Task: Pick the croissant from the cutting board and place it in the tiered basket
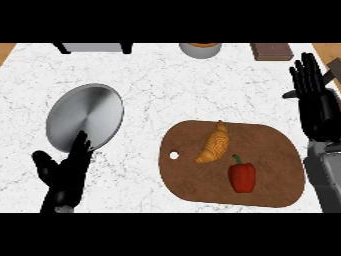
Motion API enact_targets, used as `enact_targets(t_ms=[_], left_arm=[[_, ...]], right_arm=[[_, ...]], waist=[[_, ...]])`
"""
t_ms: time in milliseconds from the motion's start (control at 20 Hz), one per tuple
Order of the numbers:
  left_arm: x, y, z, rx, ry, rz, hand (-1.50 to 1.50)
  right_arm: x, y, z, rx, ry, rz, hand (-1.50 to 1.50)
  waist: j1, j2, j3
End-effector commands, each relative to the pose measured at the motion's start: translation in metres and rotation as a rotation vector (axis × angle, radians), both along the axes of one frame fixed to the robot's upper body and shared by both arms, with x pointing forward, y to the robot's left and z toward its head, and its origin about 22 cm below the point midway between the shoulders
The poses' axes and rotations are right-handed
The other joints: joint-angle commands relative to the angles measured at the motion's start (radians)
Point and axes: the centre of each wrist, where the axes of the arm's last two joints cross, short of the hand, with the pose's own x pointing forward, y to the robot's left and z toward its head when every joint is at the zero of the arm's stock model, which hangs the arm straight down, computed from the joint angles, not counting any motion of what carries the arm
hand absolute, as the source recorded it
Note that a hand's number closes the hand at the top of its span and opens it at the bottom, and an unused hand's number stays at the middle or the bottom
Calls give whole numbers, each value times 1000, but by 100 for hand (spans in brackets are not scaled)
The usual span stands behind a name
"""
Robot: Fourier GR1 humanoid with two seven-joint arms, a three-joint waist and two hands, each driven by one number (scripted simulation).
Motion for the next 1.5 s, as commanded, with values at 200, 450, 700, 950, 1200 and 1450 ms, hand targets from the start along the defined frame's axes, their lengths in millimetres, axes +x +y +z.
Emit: enact_targets(t_ms=[200, 450, 700, 950, 1200, 1450], left_arm=[[41, 5, 61, 289, -419, -110, 0], [46, -12, 59, 298, -460, -194, 0], [49, -21, 57, 297, -470, -197, 0], [47, -20, 55, 316, -458, -181, 0], [51, -19, 51, 310, -438, -193, 0], [54, -22, 62, 315, -469, -227, 0]], right_arm=[[-11, -10, 40, 140, -105, -58, 150], [-28, 17, -27, 475, 110, -115, -150], [-74, 15, -1, 379, 56, 126, -150], [-116, -21, 39, 24, 98, 168, -150], [-115, -24, 94, -492, 216, 173, -150], [-117, -4, 136, -919, 321, 129, -150]], waist=[[-28, 19, 10], [-24, 32, 13], [-16, 27, 9], [-35, 22, 7], [-31, 24, 0], [19, 28, -2]])
